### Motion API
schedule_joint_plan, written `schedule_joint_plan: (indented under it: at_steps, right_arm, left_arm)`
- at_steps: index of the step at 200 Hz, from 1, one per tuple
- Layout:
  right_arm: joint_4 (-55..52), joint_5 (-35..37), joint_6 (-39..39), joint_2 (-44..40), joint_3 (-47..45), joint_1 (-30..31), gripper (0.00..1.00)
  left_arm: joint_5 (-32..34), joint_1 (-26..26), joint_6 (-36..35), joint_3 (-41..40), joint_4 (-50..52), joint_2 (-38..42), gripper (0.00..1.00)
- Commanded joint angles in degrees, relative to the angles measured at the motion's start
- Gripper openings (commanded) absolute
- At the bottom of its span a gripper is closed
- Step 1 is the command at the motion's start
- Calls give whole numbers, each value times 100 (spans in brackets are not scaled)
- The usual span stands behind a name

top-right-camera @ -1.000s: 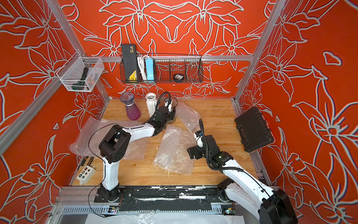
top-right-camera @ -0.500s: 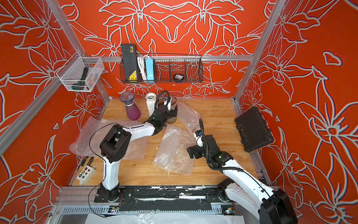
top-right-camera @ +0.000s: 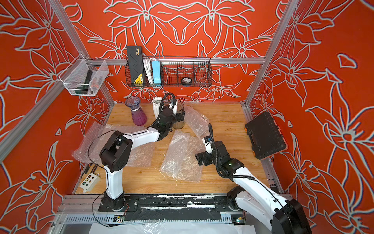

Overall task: Unwrap the vase from the bubble wrap
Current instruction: Place the vase at the center of the board.

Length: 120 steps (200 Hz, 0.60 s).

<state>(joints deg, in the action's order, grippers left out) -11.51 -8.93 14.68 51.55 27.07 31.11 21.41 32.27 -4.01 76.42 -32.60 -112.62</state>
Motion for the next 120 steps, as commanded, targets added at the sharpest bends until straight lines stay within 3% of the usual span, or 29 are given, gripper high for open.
schedule_joint_plan:
  at_steps: [1, 38, 120]
  right_arm:
    - [84, 54, -53, -136, 92, -10, 98]
    - [-71, 69, -105, -345, 122, -13, 98]
    - [-700, 165, -61, -1177, 87, -18, 98]
  left_arm:
    - [157, 41, 73, -165, -212, 504, 98]
    - [-75, 142, 303, -412, 217, 965, 98]
    - [115, 262, 425, -479, 842, 1198, 100]
